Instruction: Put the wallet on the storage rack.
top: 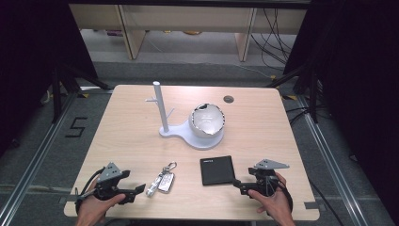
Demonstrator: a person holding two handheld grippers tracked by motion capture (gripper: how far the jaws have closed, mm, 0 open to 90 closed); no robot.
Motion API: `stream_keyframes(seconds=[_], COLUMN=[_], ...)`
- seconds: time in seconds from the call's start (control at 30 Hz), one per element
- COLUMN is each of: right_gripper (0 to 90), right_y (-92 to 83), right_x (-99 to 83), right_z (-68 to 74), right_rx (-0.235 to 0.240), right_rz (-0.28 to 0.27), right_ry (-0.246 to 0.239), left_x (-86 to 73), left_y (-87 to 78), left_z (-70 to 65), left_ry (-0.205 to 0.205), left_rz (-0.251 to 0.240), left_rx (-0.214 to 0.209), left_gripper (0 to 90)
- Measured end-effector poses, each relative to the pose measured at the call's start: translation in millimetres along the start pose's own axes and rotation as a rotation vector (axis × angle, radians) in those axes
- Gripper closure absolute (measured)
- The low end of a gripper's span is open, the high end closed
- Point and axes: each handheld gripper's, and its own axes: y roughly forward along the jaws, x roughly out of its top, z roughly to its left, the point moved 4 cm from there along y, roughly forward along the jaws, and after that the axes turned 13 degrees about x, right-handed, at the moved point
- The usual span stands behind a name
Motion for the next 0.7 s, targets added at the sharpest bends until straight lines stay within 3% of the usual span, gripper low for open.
stream_keyframes(seconds=[0.1,0.13,0.17,0.2,0.23,0.27,0.37,0.4,0.43,0.5,0.57,0.7], right_gripper=[16.2,16.4,16.4,16.7,16.7,16.8,17.1,17.2,17.2,17.2,17.2,19.0], right_y=[-2.2,-2.7,-2.7,-2.4,-2.4,-3.3,-2.7,-2.8,-2.3,-3.6,-4.0,-6.1], right_x=[0.6,0.1,0.1,0.0,0.0,0.4,0.9,1.4,1.6,1.7,1.9,3.1], right_z=[-1.8,-0.6,-0.6,-2.0,-2.0,-4.3,-4.3,-3.9,-5.9,-5.6,-5.4,-7.5], right_rx=[-0.011,-0.009,-0.009,-0.001,-0.001,-0.005,0.003,0.004,-0.018,-0.014,0.009,0.001], right_rz=[-0.006,-0.008,-0.008,-0.010,-0.010,-0.007,-0.007,-0.005,-0.006,-0.004,-0.006,-0.010], right_ry=[0.003,0.038,0.038,0.047,0.047,0.027,0.022,0.025,0.010,0.011,0.024,0.041], left_x=[1.0,-1.2,-1.2,-1.1,-1.1,-0.4,0.8,1.2,2.1,3.5,5.1,13.6], left_y=[3.2,2.4,2.4,6.0,6.0,5.2,5.9,6.6,8.5,10.1,11.7,16.8], left_z=[-3.2,1.3,1.3,-1.4,-1.4,-0.8,-2.7,-3.0,-5.1,-7.8,-9.6,-20.3], left_ry=[-0.025,0.022,0.022,-0.030,-0.030,-0.008,0.007,0.030,0.014,-0.005,0.023,0.033], left_rz=[-0.029,0.015,0.015,-0.012,-0.012,-0.001,-0.008,0.007,-0.004,-0.005,0.000,-0.018], left_rx=[-0.002,0.008,0.008,-0.010,-0.010,-0.006,-0.014,-0.016,-0.013,-0.021,-0.031,-0.058], left_gripper=[22.0,20.6,20.4,20.2,19.5,18.4,18.0,18.0,18.0,18.0,18.0,16.5])
